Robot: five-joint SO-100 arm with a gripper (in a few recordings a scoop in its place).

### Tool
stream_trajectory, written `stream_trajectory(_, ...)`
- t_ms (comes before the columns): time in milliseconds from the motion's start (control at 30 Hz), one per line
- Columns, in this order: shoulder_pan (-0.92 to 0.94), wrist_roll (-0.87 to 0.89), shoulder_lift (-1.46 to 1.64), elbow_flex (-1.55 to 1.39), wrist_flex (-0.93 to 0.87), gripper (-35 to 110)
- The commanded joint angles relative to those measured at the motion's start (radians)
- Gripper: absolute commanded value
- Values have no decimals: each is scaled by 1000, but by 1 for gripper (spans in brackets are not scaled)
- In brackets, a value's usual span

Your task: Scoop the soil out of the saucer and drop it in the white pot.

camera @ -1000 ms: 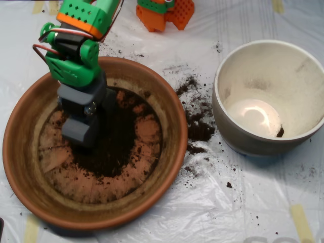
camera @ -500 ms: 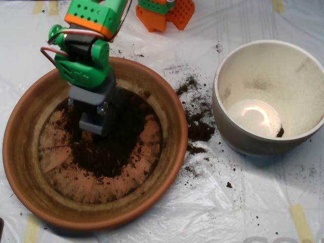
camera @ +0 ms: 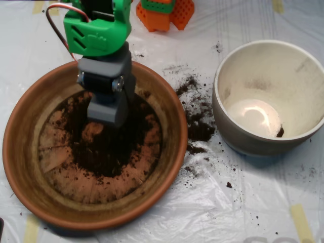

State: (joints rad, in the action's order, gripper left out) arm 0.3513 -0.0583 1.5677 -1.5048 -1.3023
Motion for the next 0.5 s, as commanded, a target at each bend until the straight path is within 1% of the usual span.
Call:
stream_trajectory(0, -38, 5, 150, 81, -14, -1)
stream_trajectory(267, -209, 31, 285, 118, -44, -1)
stream_trajectory(467, -360, 28, 301, 202, -71, -1)
